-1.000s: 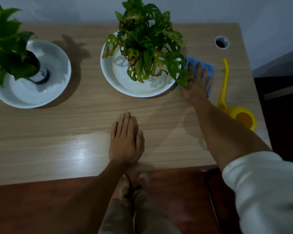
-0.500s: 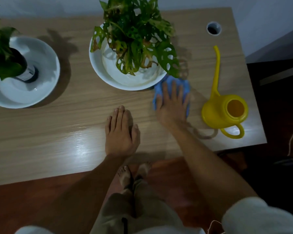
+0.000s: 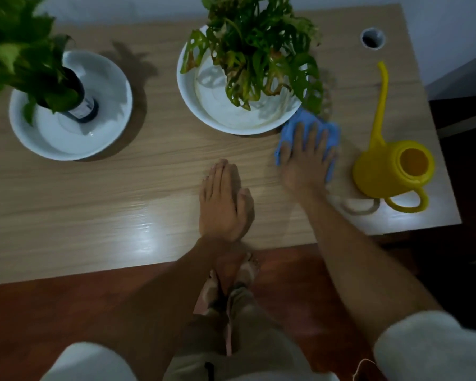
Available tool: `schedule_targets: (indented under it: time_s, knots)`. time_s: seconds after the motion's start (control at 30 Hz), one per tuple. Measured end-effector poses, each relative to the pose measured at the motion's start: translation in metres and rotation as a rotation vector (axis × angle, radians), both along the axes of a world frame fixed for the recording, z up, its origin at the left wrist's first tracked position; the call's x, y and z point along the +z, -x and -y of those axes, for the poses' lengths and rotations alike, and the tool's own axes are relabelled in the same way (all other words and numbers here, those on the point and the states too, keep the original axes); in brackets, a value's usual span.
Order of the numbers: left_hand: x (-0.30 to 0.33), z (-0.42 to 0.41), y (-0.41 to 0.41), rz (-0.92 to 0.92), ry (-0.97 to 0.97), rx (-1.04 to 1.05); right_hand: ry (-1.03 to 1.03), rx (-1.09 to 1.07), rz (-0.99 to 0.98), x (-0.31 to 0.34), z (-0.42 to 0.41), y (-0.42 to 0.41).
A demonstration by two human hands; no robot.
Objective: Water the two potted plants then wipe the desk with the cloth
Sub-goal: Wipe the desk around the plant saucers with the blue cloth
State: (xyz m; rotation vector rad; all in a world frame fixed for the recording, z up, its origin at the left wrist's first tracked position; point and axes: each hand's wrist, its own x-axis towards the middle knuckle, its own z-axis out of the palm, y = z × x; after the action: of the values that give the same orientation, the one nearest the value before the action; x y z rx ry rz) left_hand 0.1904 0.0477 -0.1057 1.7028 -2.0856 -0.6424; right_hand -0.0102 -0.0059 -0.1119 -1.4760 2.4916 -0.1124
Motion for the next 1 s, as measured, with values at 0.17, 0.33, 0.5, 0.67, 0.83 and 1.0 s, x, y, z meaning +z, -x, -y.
schedule_targets:
  time_s: [0.17, 0.33, 0.5, 0.67, 0.83, 1.0]
  knots:
    - [0.021, 0.003, -0.038, -0.189, -0.022, 0.039, -0.006, 0.306, 0.063, 0.008, -0.056, -0.098]
    - [0.035, 0.003, -0.085, -0.259, -0.169, 0.131, -0.056, 0.329, 0.428, 0.036, -0.06, -0.122]
    - [0.074, 0.015, -0.098, -0.598, -0.488, 0.292, 0.01, -0.45, 1.553, 0.099, -0.059, -0.105]
    - [0.123, 0.029, -0.093, -0.82, -0.84, 0.122, -0.027, -0.502, 1.864, 0.142, -0.074, -0.097]
    - [0.134, 0.039, -0.084, -0.842, -0.89, 0.11, -0.065, -0.54, 1.932, 0.137, -0.08, -0.084]
    - [0.125, 0.035, -0.066, -0.816, -0.867, 0.167, -0.095, -0.494, 1.748, 0.122, -0.087, -0.066]
